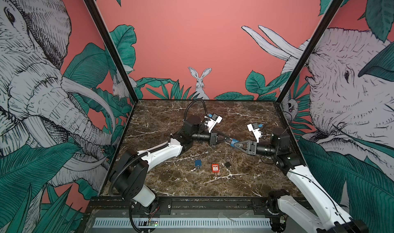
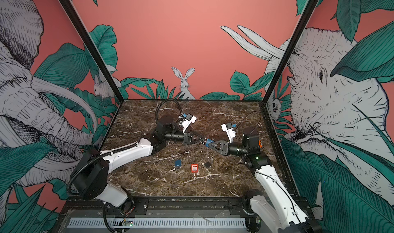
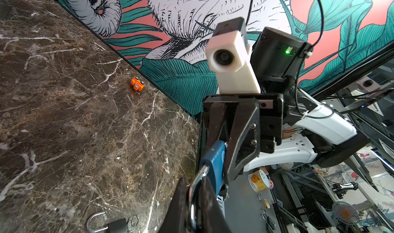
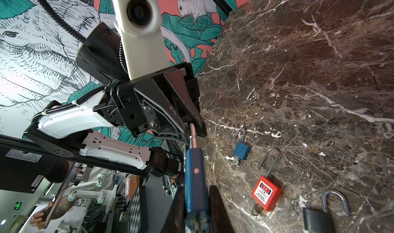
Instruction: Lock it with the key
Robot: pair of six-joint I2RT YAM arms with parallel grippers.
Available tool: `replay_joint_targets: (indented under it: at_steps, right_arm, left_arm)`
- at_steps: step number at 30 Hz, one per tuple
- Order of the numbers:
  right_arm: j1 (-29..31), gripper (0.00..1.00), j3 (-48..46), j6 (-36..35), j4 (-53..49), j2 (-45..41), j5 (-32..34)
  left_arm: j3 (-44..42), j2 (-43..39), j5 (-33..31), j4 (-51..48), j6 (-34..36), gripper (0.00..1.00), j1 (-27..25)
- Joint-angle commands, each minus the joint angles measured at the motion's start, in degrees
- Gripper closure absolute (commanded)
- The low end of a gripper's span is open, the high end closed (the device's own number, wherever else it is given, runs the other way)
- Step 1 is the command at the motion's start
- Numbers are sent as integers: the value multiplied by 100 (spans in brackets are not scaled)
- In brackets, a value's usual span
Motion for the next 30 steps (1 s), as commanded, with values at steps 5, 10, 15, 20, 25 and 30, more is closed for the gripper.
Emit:
replay_joint_targets:
  at_steps: [5,10,15,20,25,30]
  right_arm:
    - [-133,100,-19,-20,535,-58,-56]
    - [-239,100,-306,781,1626,3,-329]
    - [-256,100,-342,996,1881,56,-401]
    - [-261,100,-329,965,1862,73,-347]
    - [-258,100,-278,871,1858,89,-209]
    - [-259,100,-227,873,2132,229,-276]
  left_arm:
    - [-1,-240,135,22,24,100,-26]
    - [-77,-295,146,148,-3,100,-43]
    - [-105,-301,141,224,-38,100,-51]
    - [-154,-219,191,581,-278,100,-78]
    - [-137,-94,290,878,-482,100,-228]
    - [-141,-47,334,1254,-719,100,-432]
